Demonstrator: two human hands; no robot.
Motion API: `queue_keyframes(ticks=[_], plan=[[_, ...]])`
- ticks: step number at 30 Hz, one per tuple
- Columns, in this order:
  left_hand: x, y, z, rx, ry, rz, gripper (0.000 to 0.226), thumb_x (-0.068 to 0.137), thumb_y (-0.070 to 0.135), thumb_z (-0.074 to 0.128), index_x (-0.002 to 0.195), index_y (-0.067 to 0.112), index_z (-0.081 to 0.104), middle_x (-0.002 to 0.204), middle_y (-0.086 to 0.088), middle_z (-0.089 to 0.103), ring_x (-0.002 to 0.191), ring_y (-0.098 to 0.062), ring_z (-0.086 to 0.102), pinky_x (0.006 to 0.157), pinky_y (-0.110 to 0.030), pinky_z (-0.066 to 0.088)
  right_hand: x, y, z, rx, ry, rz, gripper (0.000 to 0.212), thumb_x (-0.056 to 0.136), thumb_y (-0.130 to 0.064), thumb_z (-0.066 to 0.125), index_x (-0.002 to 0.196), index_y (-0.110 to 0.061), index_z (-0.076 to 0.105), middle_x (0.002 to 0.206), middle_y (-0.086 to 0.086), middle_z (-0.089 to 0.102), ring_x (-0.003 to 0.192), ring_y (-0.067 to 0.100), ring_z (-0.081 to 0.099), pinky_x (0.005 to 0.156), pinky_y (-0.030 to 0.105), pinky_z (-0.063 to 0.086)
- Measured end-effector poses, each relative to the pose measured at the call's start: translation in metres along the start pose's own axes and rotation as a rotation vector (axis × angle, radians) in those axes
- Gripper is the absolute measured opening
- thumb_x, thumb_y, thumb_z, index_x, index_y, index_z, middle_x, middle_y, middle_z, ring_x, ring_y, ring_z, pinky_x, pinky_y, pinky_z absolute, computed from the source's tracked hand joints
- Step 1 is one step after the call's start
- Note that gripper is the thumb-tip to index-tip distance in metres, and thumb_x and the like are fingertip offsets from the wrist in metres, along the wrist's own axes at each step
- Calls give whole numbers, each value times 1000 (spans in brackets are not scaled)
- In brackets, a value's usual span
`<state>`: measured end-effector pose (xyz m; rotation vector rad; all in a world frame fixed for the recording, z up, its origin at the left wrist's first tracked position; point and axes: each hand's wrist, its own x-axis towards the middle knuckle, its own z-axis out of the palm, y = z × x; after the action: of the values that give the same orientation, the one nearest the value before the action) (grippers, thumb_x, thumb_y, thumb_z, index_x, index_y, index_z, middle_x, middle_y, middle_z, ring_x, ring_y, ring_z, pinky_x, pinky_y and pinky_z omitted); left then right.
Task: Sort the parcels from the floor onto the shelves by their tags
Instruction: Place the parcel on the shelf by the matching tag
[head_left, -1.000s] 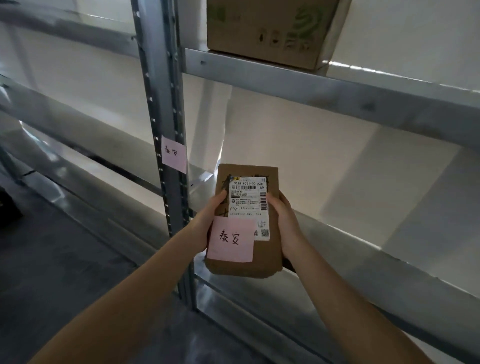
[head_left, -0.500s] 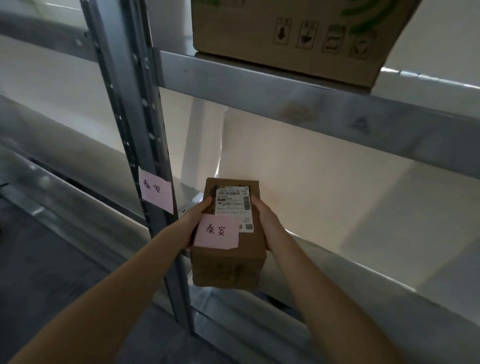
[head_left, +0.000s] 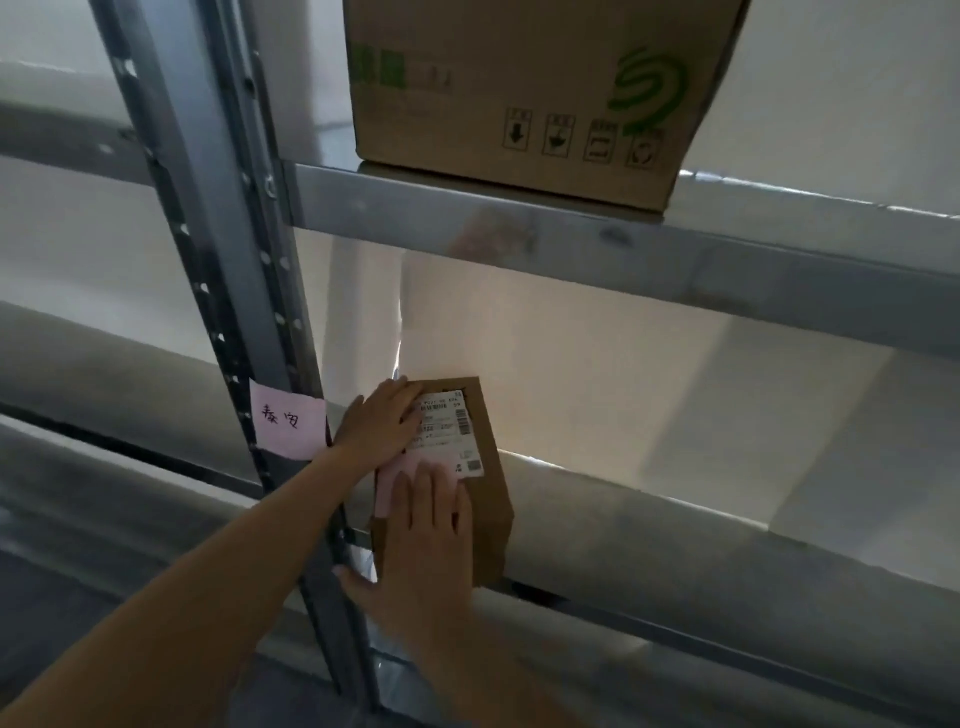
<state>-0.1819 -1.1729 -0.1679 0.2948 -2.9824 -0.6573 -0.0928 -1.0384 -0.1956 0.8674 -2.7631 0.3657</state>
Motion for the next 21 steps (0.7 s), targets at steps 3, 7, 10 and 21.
queue_keyframes(ticks=[3,7,10,21], plan=[[-4,-3,-1,46,-2,24,47,99,30,32,144,15,30,153,-7,27,139,-22,27,114,-46,20,-2,12,0,-20,65,6,72,64,-65,64,120,-20,60,124,4,65,116,24,60,97,47,46],[-16,-1,6,179,2,66,47,99,35,29,142,17,32,151,-5,31,136,-24,31,112,-49,20,-19,53,-10,29,138,-33,56,68,-49,64,115,-21,56,121,7,66,114,27,61,94,53,46],[-34,6,15,281,75,177,46,97,37,33,138,16,38,143,-9,39,129,-26,38,111,-47,27,-30,97,-21,-3,149,40,49,73,-43,54,118,-22,52,129,10,59,120,31,54,95,54,41],[-50,11,16,317,91,123,78,85,59,44,146,17,20,148,-9,30,136,-26,30,115,-47,17,18,138,-43,-153,-152,224,65,92,-17,49,148,-25,16,160,9,8,142,29,22,112,49,21]])
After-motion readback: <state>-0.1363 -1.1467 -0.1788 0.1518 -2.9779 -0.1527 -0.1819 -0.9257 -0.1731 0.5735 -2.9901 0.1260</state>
